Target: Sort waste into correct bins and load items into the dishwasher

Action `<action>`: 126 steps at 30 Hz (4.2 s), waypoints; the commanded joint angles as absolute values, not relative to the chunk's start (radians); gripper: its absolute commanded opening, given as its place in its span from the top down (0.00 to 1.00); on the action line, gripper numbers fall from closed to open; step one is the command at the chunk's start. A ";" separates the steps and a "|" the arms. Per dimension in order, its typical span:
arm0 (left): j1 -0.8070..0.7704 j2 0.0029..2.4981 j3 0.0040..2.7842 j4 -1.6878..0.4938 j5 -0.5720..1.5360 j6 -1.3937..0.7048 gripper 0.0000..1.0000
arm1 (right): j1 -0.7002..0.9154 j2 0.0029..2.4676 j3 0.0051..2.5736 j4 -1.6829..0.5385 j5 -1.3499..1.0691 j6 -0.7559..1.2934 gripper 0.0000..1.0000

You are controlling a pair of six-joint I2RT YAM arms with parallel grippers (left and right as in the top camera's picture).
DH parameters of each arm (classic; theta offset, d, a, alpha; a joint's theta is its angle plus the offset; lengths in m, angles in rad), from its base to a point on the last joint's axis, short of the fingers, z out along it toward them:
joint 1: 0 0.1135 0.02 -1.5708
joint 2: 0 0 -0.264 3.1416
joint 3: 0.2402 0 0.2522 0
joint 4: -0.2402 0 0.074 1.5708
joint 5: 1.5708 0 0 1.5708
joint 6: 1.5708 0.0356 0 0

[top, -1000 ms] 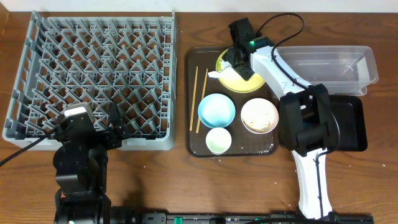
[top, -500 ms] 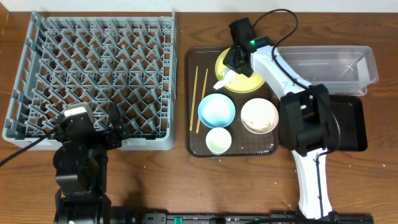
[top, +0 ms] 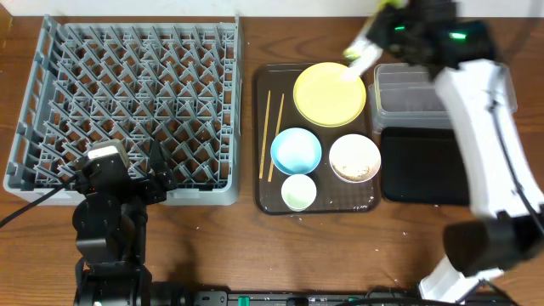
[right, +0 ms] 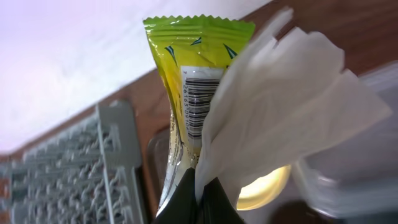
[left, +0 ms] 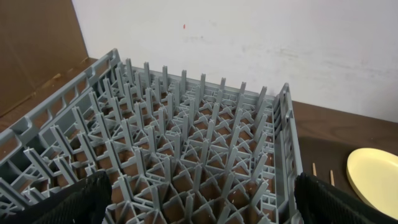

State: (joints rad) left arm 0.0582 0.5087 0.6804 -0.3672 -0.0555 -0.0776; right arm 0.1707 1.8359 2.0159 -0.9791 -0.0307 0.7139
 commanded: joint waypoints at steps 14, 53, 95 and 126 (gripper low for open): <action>0.063 0.508 0.704 -0.366 -0.064 -0.072 0.05 | -0.044 2.055 1.978 -1.065 0.127 0.887 0.98; 0.063 0.508 0.704 -0.366 -0.064 -0.072 0.05 | 0.131 1.898 1.980 -1.076 -0.169 0.428 0.18; 0.063 0.508 0.704 -0.366 -0.064 -0.072 0.05 | 0.622 2.342 1.980 -0.898 0.042 0.413 0.46; 0.063 0.508 0.704 -0.366 -0.064 -0.072 0.05 | 0.546 2.101 1.879 -1.467 0.082 0.574 0.64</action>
State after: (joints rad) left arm 0.0582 0.5087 0.6804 -0.3668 -0.0555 -0.0776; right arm 0.5350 2.0876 1.9266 -1.4616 0.0685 0.5632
